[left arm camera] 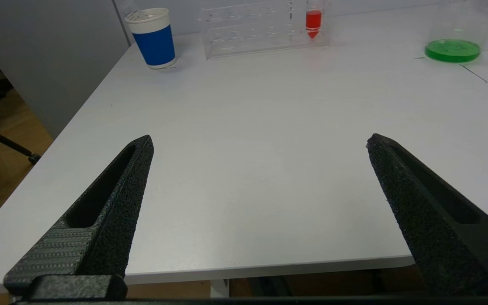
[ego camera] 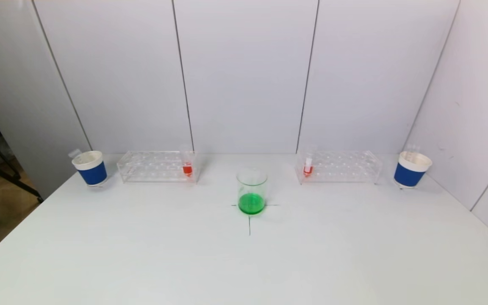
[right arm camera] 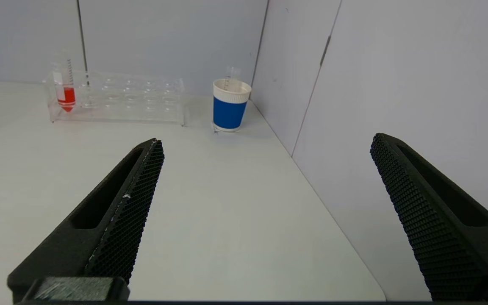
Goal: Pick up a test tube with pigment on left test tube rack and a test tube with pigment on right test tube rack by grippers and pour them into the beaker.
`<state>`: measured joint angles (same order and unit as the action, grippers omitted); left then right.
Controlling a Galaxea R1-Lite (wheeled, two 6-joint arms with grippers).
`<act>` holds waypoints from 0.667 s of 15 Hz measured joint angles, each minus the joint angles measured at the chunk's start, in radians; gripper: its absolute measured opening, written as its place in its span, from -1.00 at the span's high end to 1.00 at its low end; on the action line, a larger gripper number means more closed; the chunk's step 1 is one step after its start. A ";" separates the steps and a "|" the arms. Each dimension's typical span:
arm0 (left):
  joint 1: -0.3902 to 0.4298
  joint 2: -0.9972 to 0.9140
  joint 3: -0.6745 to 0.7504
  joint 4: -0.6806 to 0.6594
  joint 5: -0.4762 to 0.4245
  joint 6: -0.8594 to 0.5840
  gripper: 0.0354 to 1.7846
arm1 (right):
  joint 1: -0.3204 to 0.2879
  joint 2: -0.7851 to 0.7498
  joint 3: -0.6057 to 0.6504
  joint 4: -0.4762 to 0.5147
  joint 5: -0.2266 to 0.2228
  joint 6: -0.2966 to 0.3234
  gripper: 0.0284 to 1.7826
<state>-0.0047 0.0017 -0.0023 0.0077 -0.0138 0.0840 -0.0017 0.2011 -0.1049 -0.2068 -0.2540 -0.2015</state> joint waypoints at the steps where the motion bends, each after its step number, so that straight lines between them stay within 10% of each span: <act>1: 0.000 0.000 0.000 0.000 0.000 0.000 -0.98 | -0.001 -0.019 0.011 0.002 0.000 0.000 -0.99; 6: 0.000 0.000 0.000 0.000 0.000 0.000 -0.98 | 0.002 -0.166 0.092 0.031 0.062 0.036 -0.99; 10: 0.000 0.000 0.000 0.000 0.000 0.000 -0.98 | 0.003 -0.198 0.104 0.091 0.214 0.156 -0.99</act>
<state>-0.0047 0.0017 -0.0023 0.0077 -0.0138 0.0836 0.0017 0.0028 -0.0009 -0.1153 -0.0404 -0.0455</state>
